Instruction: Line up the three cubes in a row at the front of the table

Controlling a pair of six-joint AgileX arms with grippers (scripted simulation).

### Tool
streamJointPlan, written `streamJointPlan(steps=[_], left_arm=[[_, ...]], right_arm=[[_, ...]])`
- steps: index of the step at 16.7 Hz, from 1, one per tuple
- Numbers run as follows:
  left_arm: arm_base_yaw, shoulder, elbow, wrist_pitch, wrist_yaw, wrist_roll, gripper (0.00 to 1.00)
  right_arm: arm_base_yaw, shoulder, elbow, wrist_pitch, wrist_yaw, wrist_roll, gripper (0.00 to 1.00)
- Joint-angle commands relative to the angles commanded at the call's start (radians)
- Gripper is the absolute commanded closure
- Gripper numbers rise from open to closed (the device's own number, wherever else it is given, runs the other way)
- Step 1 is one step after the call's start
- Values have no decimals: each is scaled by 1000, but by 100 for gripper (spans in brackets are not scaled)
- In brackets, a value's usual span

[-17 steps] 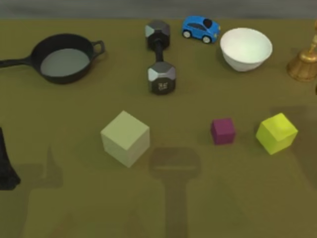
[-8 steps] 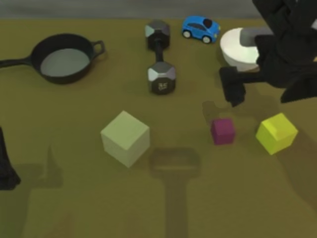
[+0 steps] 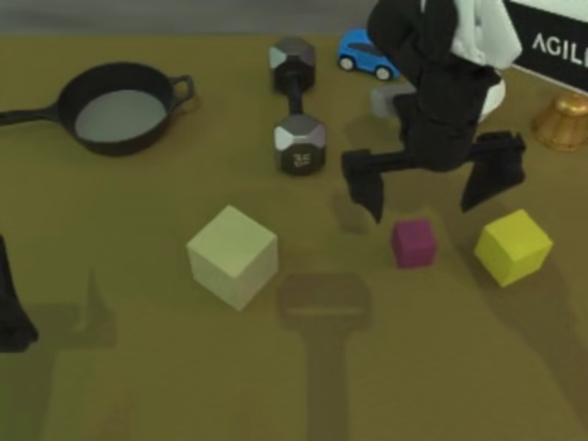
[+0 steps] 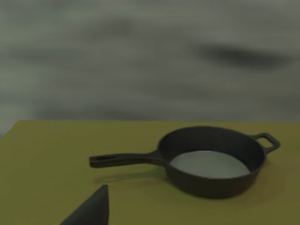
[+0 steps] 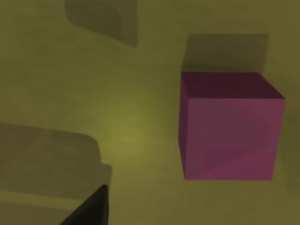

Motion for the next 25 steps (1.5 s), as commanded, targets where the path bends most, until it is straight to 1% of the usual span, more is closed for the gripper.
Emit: streamJointPlan(steps=[7,9,14,19,25], left_arm=[[0,0,0,0,0,0,0],[0,0,0,0,0,0,0],[0,0,0,0,0,0,0],[0,0,0,0,0,0,0],[0,0,0,0,0,0,0]], right_arm=[[-3,6,-14,17,0,-2,0],[-2,24,-55,74,0,-2,0],[1,89,-184,278,1,3,0],[2,100,-202,301,1,3,0],[2,100,-202,301,1,3,45]])
